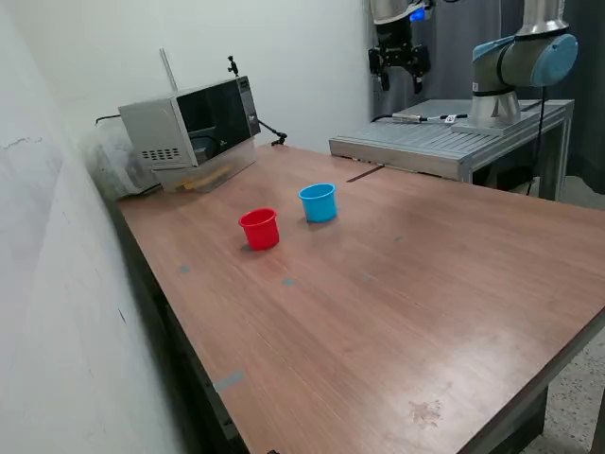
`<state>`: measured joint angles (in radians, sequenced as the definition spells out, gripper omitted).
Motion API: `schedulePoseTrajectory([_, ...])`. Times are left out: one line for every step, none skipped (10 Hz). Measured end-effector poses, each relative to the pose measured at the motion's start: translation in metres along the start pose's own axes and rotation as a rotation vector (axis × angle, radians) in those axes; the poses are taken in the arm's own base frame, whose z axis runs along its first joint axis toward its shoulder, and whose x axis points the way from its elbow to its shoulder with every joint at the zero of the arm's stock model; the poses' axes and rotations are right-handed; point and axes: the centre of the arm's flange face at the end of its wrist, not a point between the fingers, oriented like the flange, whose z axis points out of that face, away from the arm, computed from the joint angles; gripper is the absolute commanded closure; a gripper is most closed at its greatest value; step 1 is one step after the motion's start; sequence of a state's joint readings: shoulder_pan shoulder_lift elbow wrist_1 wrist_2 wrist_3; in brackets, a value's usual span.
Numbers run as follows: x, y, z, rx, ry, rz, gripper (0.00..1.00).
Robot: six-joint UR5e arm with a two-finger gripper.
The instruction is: Place red objects in the red bin, and blue objects in the blue bin.
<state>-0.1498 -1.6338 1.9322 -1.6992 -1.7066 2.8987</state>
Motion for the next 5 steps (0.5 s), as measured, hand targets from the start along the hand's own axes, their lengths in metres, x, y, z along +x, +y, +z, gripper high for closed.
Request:
schedulePoseTrajectory([0.006,-0.027,-0.004,0.009,-0.003,0.009,0.0])
schedulePoseTrajectory([0.012,-0.05,-0.007,0.022,-0.001,0.013,0.0])
schedulePoseTrajectory([0.017,-0.07,-0.009,0.039,0.002,0.014,0.0])
schedulePoseTrajectory([0.02,-0.083,-0.009,0.062,0.006,0.017,0.0])
schedulePoseTrajectory([0.023,-0.093,-0.008,0.104,0.017,0.028,0.0])
